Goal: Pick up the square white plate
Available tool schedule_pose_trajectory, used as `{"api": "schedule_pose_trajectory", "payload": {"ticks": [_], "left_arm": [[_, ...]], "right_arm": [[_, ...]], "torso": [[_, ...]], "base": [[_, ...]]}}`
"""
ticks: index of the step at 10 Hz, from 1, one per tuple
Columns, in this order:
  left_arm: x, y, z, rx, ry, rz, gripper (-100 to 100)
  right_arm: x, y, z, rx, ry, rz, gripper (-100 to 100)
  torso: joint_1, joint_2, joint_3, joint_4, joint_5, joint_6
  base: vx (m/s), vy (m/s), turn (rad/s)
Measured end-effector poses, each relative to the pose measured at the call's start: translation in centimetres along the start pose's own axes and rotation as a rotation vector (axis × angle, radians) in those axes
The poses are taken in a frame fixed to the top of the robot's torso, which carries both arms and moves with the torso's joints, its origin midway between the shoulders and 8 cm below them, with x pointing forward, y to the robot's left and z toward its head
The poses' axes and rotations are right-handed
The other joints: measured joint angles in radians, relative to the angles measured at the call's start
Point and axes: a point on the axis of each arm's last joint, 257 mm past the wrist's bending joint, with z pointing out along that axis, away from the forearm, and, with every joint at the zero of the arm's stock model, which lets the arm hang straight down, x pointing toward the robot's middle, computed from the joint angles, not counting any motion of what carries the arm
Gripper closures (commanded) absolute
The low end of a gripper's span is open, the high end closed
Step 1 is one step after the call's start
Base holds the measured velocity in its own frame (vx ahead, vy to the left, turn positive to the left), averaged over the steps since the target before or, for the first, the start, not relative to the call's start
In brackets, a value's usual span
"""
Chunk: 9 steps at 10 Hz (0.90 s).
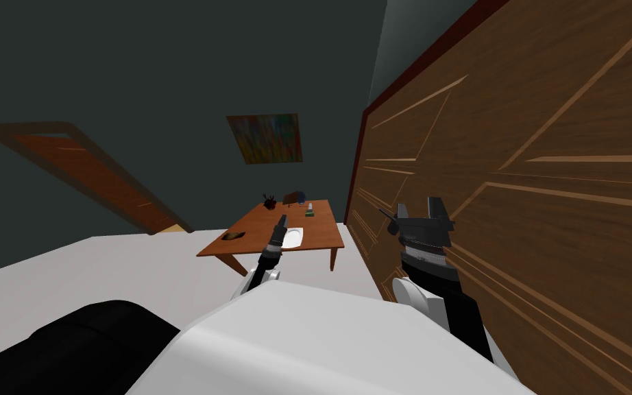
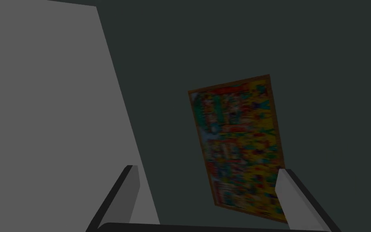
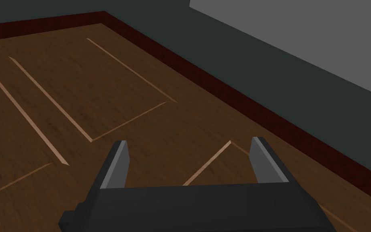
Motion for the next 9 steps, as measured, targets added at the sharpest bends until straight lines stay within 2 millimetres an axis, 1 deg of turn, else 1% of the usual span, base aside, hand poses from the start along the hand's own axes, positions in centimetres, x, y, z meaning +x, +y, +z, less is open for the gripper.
{"api": "schedule_pose_trajectory", "payload": {"ticks": [3, 6, 9], "left_arm": [[1.2, 2.9, -1.3, -0.057, 0.024, -0.011, -100], [1.8, 5.5, -2.4, -0.111, 0.043, -0.02, -100], [2.9, 8.1, -3.6, -0.167, 0.061, -0.031, -100]], "right_arm": [[0.0, 0.0, 0.0, 0.0, 0.0, 0.0, 0], [0.0, 0.0, 0.0, 0.0, 0.0, 0.0, 0], [0.0, 0.0, 0.0, 0.0, 0.0, 0.0, 0]], "torso": [[0.0, 0.0, 0.0, 0.0, 0.0, 0.0], [0.0, 0.0, 0.0, 0.0, 0.0, 0.0], [0.0, 0.0, 0.0, 0.0, 0.0, 0.0]], "base": [[0.001, -0.011, -0.008], [0.004, -0.011, -0.008], [0.004, -0.006, -0.004]]}}
